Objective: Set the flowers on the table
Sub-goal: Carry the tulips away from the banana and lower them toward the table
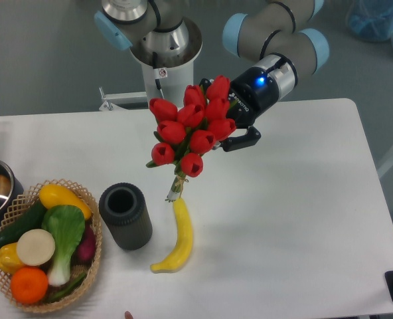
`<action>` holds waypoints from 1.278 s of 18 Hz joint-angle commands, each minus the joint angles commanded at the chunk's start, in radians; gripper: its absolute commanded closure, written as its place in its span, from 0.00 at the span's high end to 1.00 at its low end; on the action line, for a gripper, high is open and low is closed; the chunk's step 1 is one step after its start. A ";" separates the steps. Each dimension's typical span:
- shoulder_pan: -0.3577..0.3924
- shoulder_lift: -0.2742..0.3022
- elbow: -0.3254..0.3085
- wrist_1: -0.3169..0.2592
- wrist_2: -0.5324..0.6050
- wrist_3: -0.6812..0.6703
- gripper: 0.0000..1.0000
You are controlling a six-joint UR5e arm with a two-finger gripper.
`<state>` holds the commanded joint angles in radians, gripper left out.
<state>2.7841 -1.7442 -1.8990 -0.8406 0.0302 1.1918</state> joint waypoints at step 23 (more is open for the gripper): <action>0.095 -0.155 0.086 0.005 0.447 0.545 0.41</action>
<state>2.8793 -1.8989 -1.8132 -0.8360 0.4769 1.7363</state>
